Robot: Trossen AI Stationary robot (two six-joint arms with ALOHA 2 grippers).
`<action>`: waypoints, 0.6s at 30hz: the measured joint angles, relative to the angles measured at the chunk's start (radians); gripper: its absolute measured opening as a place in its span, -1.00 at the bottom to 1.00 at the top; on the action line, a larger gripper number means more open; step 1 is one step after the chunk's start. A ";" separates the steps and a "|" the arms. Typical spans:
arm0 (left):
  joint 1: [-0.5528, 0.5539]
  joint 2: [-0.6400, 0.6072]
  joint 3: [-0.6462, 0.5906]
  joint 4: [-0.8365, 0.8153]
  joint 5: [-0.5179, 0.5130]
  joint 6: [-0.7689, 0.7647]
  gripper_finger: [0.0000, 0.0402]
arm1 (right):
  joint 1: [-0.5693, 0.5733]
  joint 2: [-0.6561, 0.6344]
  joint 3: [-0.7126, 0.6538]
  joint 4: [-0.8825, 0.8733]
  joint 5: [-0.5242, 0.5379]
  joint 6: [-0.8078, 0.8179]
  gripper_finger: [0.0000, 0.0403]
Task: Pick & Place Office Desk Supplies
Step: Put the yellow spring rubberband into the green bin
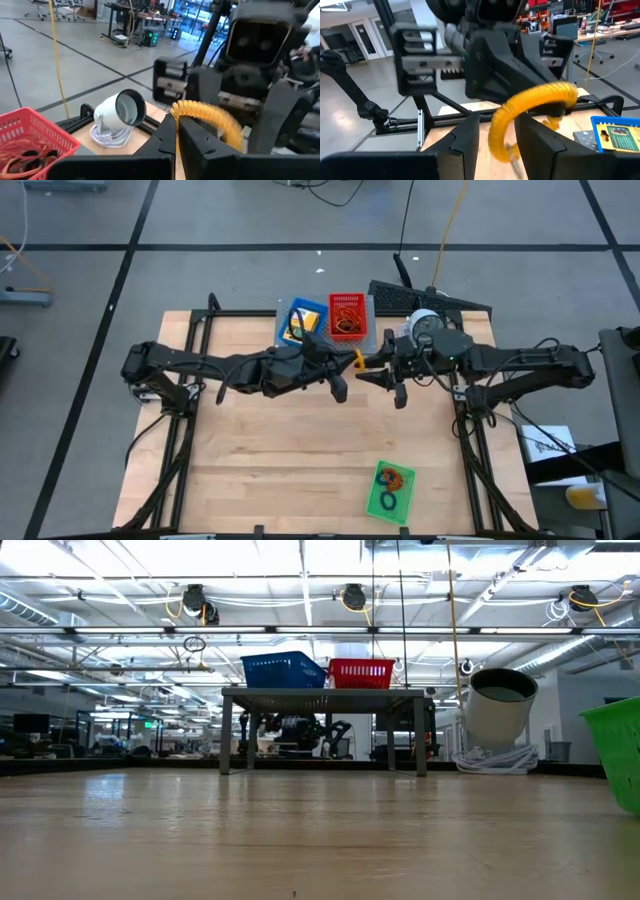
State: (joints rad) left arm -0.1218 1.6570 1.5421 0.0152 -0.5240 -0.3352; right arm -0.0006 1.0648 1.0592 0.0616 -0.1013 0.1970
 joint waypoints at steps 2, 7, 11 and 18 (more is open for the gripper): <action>0.002 0.005 0.000 0.013 0.000 0.000 -0.95 | 0.000 0.007 0.000 0.002 0.000 0.000 -0.44; 0.004 0.007 0.000 0.014 0.013 0.001 -0.98 | 0.000 0.016 0.000 0.017 0.000 0.000 -0.49; 0.004 0.007 0.000 0.017 0.028 0.018 -0.92 | 0.000 0.023 0.000 0.015 0.000 -0.005 -0.72; 0.003 0.004 0.000 0.019 0.044 0.074 -0.65 | 0.000 0.022 0.000 0.016 -0.004 -0.028 -0.90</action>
State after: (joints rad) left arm -0.1186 1.6611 1.5421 0.0338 -0.4803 -0.2613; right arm -0.0002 1.0870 1.0592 0.0775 -0.1055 0.1691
